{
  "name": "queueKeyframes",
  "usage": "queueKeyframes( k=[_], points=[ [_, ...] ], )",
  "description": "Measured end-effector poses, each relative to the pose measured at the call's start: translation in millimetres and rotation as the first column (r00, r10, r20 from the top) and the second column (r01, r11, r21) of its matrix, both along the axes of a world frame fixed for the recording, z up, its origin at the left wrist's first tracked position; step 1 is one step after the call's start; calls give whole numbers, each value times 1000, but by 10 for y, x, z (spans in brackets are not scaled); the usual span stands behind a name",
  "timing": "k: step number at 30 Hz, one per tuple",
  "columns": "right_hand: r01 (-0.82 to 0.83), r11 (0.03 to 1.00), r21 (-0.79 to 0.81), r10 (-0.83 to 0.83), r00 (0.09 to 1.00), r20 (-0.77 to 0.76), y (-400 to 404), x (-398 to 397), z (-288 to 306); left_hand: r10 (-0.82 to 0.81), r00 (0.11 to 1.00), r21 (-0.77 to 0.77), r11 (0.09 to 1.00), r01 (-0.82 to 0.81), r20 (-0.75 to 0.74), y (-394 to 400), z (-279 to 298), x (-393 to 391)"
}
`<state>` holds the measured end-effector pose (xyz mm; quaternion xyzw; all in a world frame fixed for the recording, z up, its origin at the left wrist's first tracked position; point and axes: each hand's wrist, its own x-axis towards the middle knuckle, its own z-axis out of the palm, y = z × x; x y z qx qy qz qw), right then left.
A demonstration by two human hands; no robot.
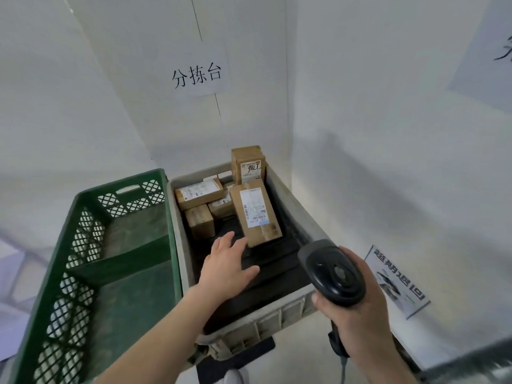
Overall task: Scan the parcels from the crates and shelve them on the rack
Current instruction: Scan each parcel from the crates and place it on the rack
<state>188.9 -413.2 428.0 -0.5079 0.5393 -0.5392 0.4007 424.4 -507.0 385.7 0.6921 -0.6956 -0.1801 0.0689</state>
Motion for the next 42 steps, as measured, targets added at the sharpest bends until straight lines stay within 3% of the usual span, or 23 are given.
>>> queueKeyframes(
  k=[5,8,12,20,32,36,42],
  points=[
    [51,998,39,-50,998,-25,-318,89,-126,39,997,67,997,-34,-68,-523,-268,65],
    [80,995,60,-79,997,-22,-543,130,-187,134,969,127,986,-110,-205,-932,-409,83],
    [105,991,83,-100,993,-65,-892,211,-205,305,871,228,946,-231,-385,-1388,-626,120],
    [228,970,86,-215,967,-134,-1425,366,-345,561,667,414,824,-387,-491,-2046,-1158,92],
    [247,960,132,-222,959,-174,-1563,410,-387,690,416,587,724,-363,-593,-2243,-1555,161],
    [232,965,121,-214,966,-149,-1450,389,-372,618,442,554,784,-281,-650,-2122,-1366,123],
    [171,982,83,-164,983,-88,-1122,352,-221,368,591,269,930,-252,-718,-1780,-899,188]
  ],
)
